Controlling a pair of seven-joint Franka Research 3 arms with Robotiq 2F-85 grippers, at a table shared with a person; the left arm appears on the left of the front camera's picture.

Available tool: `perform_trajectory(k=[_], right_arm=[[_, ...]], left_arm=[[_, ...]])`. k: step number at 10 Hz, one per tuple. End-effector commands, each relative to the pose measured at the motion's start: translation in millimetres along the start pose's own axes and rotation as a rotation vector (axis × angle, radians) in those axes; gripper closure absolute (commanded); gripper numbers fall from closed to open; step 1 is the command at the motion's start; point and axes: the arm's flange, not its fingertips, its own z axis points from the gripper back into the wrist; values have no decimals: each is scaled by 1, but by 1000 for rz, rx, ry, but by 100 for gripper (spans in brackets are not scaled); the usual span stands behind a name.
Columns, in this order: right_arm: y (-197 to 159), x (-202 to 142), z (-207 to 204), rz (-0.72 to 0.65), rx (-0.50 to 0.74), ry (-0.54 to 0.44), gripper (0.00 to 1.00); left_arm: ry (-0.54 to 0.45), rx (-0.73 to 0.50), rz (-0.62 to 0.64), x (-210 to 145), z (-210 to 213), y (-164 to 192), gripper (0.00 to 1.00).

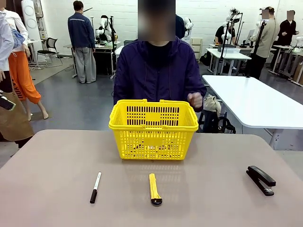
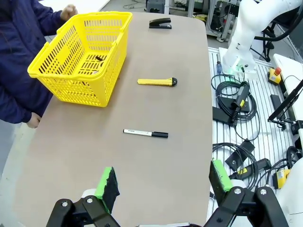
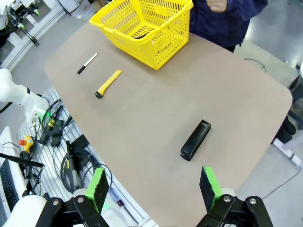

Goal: Place the items the person wants into the basket.
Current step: Pick up the item the person points to and place it in the Market Basket.

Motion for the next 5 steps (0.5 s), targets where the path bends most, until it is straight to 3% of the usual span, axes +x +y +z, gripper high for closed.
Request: perform_trajectory(k=[1,5], right_arm=[[-1,0,0,17,17,-30,0],[-1,0,0,17,17,-30,0]], left_arm=[[-23,-6,-25,-1,1,2,0],[-23,-6,-25,-1,1,2,0]])
